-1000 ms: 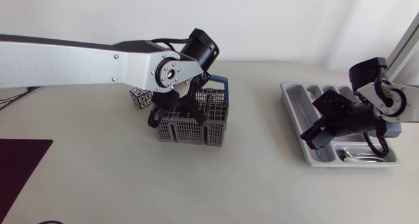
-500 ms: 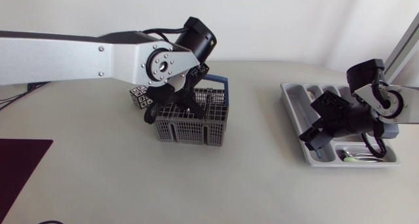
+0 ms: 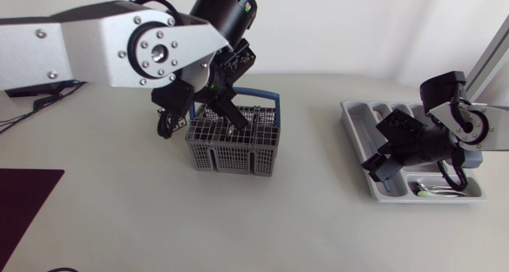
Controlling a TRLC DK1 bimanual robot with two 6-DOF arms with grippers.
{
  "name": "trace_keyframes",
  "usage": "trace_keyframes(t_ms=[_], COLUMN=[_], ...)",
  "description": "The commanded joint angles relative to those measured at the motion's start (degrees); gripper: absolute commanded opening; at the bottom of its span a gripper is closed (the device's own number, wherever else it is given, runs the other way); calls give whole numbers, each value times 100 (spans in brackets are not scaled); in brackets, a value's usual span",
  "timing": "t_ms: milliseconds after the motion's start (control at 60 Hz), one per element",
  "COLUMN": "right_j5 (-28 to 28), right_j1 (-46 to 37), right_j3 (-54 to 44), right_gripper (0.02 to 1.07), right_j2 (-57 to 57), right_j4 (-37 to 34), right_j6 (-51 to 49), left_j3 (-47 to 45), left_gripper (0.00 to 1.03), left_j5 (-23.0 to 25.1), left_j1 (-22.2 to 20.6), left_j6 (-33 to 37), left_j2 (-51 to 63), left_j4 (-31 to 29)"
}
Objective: Transfer all utensils from the basket to the drawer tray.
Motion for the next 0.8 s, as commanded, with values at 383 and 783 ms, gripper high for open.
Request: trace_keyframes(t_ms=[383,783], right_j5=[-157,-1177], right_j1=[139,1053], right_j3=[-206,-215], right_gripper=[79,79], right_j2=[-315,-1782], right_j4=[109,-23], right_j6=[107,528], left_j3=[-83,216], left_gripper=[4,4], left_j5=[-124,1687], left_j1=[-208,-217], left_j6=[550,-750], left_j2=[-836,-607], left_j4=[191,-310])
